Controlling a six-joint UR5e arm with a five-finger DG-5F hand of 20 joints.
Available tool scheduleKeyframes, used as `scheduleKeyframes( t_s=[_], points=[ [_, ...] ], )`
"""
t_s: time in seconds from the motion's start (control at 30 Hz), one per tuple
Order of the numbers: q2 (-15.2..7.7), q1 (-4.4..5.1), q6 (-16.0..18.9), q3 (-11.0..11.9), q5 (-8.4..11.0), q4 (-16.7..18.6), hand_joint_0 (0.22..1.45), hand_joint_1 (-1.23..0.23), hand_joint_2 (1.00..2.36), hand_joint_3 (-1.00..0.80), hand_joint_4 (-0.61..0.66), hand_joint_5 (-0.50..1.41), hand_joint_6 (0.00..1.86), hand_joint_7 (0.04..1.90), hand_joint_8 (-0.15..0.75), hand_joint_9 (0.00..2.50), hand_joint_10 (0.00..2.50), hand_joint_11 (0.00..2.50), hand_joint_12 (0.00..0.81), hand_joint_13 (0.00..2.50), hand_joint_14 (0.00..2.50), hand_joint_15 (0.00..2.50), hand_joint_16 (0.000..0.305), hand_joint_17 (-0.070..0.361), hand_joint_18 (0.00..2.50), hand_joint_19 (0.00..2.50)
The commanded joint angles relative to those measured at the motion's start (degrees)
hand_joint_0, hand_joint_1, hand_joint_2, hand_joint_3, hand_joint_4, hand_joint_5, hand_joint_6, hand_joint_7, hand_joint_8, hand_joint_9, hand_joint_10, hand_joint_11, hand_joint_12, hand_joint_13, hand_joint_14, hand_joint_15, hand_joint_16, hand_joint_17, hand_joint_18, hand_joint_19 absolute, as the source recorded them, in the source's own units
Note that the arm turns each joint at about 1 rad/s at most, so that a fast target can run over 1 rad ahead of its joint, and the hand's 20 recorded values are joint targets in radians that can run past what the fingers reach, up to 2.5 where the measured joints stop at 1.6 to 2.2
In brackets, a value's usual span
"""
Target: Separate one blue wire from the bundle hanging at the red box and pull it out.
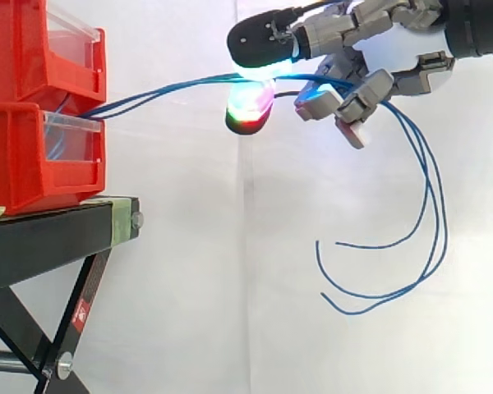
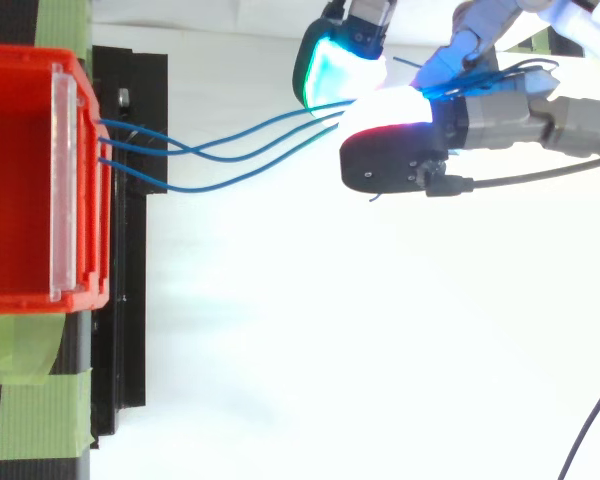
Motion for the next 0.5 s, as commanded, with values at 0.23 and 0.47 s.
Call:
scheduleKeyframes(
  t_s=[0.23,0.47],
  points=[
    [0.01,-0.01,0.0,-0.02,0.06,0.09,0.63,-0.78,1.01,-0.32,0.1,-0.17,0.92,0.87,0.324,1.37,0.01,1.53,0.396,1.22,1.03,1.6,0.05,0.112,1.18,1.06],
    [0.01,-0.01,0.0,-0.02,0.06,0.09,0.63,-0.86,1.01,-0.35,0.13,-0.17,0.93,0.85,0.321,1.34,0.01,1.52,0.401,1.21,1.02,1.61,0.05,0.112,1.16,1.06]
  ],
)
